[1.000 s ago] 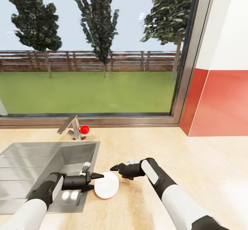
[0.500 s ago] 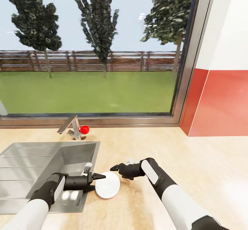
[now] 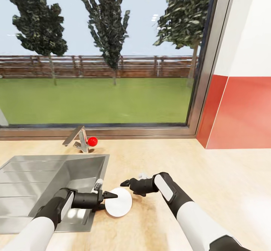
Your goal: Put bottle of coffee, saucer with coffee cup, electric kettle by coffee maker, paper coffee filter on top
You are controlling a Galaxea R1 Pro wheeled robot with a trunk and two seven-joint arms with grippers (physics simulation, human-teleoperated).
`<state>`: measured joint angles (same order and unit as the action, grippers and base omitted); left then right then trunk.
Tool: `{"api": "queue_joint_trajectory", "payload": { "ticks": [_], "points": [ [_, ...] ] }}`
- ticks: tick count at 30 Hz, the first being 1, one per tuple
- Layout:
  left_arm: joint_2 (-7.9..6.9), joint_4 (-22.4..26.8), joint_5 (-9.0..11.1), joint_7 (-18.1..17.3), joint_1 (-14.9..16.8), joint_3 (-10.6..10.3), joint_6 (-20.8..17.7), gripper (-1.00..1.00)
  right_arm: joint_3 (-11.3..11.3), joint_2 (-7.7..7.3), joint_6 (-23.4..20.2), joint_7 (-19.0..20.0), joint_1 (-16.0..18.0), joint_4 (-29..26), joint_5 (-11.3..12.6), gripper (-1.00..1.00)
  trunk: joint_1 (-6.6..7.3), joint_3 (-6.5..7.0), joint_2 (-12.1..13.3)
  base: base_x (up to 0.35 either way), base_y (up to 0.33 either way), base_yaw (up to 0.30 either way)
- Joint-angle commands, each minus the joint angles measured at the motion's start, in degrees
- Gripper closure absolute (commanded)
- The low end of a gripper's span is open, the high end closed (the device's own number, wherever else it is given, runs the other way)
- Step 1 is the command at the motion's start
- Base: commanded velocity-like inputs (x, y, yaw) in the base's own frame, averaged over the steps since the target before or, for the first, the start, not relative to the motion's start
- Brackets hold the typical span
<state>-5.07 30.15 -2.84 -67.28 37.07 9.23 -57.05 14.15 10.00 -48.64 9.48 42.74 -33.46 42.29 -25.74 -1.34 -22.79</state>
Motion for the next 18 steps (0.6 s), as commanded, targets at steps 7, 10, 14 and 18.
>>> {"api": "queue_joint_trajectory", "payload": {
  "ticks": [7,10,14,18],
  "points": [
    [0.13,0.08,-0.84,-0.37,0.10,0.05,-0.44,-1.00,0.00,0.00,-0.14,0.45,0.06,-0.01,-0.54,-1.00,-0.04,-0.15,-0.13,0.000,0.000,0.000],
    [0.17,0.12,-0.79,-0.43,0.10,0.02,-0.49,-1.00,0.00,0.00,-0.14,0.45,0.06,-0.02,-0.54,-1.00,-0.04,-0.15,-0.13,0.000,0.000,0.000],
    [0.60,0.22,-0.76,-0.51,0.10,0.00,-0.58,-1.00,0.00,0.00,-0.14,0.45,0.06,-0.03,-0.54,-1.00,-0.04,-0.15,-0.13,0.000,0.000,0.000],
    [1.63,0.53,-0.75,-0.55,0.14,0.00,-0.60,-1.00,0.00,0.00,-0.14,0.45,0.06,-0.03,-0.54,-1.00,-0.04,-0.15,-0.13,0.000,0.000,0.000]
  ]
}}
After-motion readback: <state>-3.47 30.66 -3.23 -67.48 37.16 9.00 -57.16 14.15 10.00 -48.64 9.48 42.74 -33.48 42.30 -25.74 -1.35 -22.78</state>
